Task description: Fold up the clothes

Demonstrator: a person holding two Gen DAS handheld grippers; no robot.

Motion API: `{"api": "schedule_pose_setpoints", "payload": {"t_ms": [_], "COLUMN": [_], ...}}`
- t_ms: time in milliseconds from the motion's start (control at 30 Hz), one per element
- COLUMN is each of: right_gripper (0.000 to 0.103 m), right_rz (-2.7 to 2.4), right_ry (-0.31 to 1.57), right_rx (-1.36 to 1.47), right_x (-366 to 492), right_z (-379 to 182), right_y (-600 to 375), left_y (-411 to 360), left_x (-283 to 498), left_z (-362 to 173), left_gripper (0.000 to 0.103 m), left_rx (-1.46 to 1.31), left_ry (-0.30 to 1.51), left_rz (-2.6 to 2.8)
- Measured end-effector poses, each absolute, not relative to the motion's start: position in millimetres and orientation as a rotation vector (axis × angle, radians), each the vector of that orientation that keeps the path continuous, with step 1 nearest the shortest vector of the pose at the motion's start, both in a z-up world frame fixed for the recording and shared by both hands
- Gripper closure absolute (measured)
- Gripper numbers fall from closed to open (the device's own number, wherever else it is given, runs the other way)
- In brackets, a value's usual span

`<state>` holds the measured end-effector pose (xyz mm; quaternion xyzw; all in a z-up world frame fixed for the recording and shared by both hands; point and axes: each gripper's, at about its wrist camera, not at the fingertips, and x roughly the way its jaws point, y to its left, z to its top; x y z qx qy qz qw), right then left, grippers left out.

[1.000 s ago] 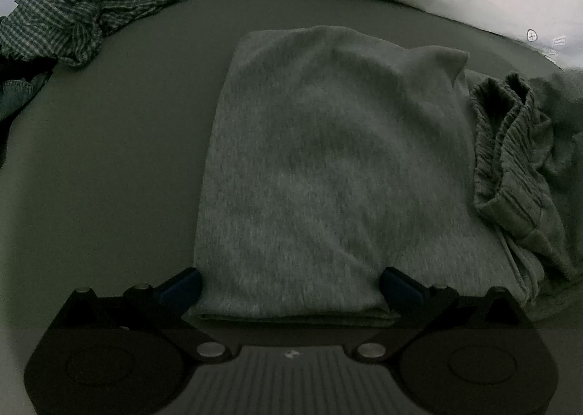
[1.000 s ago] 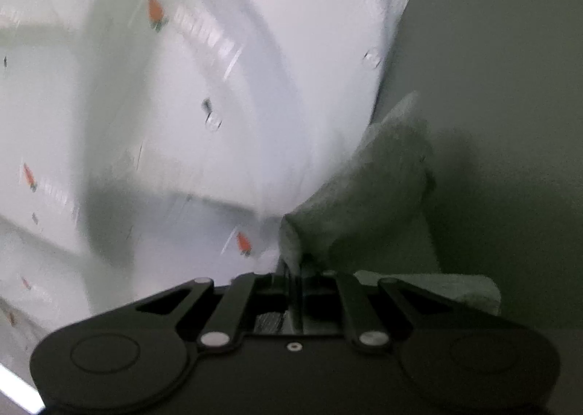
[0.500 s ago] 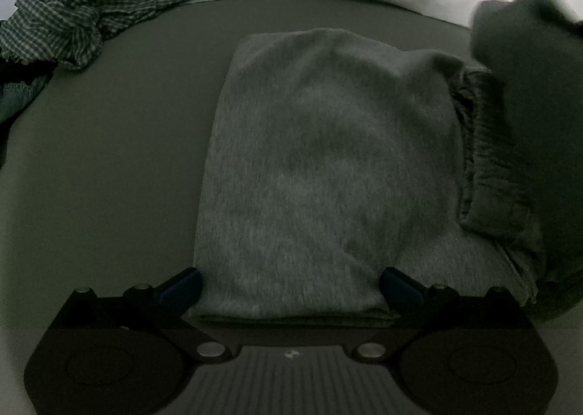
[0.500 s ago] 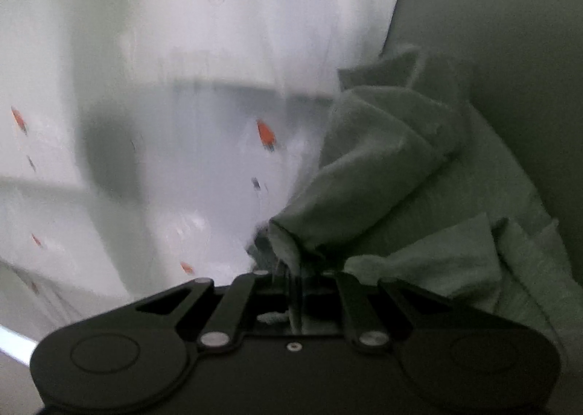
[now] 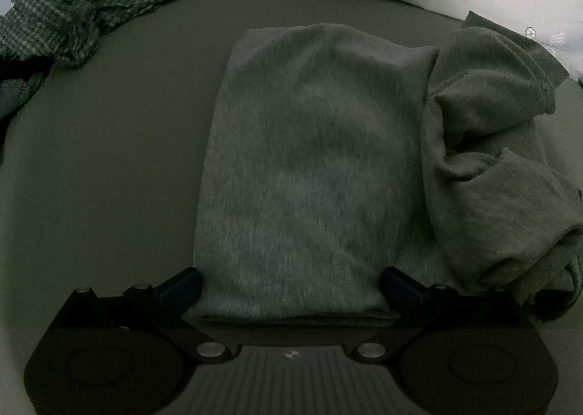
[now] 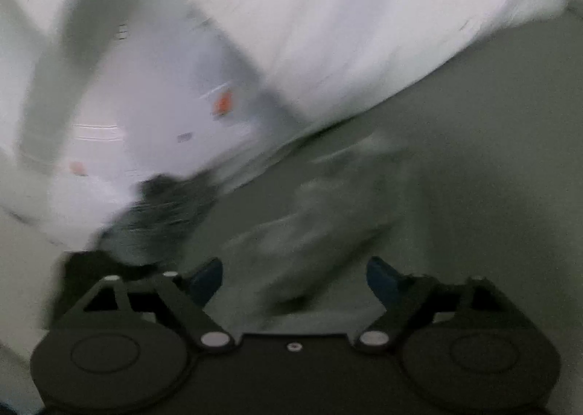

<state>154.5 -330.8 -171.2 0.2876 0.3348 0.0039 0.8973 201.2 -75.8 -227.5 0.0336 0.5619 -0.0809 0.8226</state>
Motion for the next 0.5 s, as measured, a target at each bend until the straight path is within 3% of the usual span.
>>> {"api": "schedule_pose_setpoints", "payload": {"t_ms": [267,500], "right_gripper": [0.004,0.004], "right_rz": [-0.28,-0.232], "right_ry": [0.772,0.806], "right_rx": [0.306,0.253], "right_x": [121.5,110.8], "right_z": [-202.1,-216.5], "right_y": [-341.2,-320.9], "left_y": [-64.5,-74.3], "left_x": [189.9,183.9], "left_z": [-202.5,-176.6], "left_gripper": [0.0,0.0], "left_rx": [-0.022,-0.043], "left_ry": [1.154,1.068], "left_rz": [-0.193,-0.252]}}
